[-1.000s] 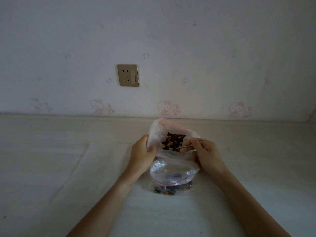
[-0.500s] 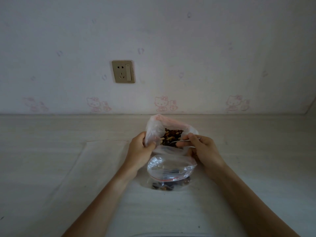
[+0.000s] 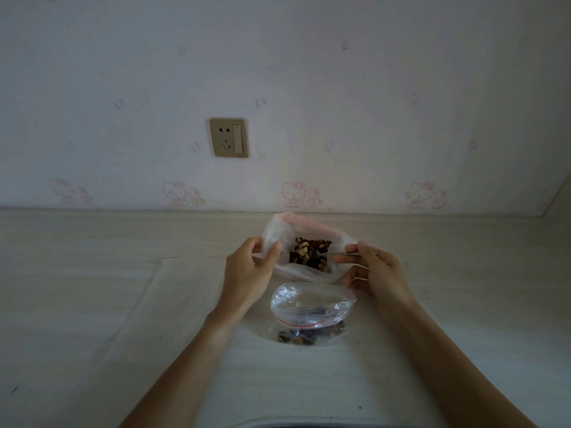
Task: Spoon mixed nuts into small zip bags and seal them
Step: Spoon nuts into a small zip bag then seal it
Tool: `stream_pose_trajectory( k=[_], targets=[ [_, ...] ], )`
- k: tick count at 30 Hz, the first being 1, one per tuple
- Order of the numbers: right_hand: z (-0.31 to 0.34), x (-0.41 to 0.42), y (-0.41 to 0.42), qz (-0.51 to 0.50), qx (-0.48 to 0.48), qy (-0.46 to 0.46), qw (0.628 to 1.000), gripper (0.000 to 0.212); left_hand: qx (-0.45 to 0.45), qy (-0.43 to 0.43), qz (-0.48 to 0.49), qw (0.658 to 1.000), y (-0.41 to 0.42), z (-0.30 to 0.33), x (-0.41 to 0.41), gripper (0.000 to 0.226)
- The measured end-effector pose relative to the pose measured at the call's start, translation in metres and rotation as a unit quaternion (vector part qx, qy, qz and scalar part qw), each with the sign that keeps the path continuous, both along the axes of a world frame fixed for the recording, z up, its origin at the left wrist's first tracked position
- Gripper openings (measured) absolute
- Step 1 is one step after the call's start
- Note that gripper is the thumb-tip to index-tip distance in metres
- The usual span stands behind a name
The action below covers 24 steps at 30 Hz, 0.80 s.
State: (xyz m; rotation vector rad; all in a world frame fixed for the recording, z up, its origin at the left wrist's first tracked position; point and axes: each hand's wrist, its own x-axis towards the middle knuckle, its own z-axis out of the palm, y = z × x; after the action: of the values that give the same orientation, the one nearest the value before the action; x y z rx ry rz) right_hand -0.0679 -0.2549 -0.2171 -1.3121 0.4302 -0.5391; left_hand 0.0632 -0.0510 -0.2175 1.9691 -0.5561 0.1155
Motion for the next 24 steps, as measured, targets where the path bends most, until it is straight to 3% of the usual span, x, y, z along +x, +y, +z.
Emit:
stream_pose_trajectory(
  k=[7, 12, 17, 21, 24],
  targets=[
    [0.013, -0.013, 0.0, 0.004, -0.024, -0.025, 0.999, 0.035, 0.0, -0.074, 0.063, 0.995, 0.012, 0.003, -0.004, 0.031],
    [0.028, -0.034, 0.002, 0.033, -0.043, -0.051, 0.997, 0.035, 0.001, -0.069, -0.03, 0.997, 0.023, 0.004, -0.021, 0.022],
    [0.036, -0.062, 0.011, 0.073, -0.053, -0.051, 0.995, 0.037, 0.091, -0.044, -0.097, 0.99, 0.032, -0.004, -0.035, 0.021],
    [0.038, -0.075, 0.025, 0.09, -0.131, -0.013, 0.987, 0.039, 0.069, -0.036, -0.127, 0.989, 0.032, -0.006, -0.04, 0.012],
    [0.04, -0.078, 0.037, 0.104, -0.279, -0.001, 0.955, 0.034, 0.033, -0.009, -0.154, 0.987, 0.031, -0.003, -0.042, 0.013]
  ],
)
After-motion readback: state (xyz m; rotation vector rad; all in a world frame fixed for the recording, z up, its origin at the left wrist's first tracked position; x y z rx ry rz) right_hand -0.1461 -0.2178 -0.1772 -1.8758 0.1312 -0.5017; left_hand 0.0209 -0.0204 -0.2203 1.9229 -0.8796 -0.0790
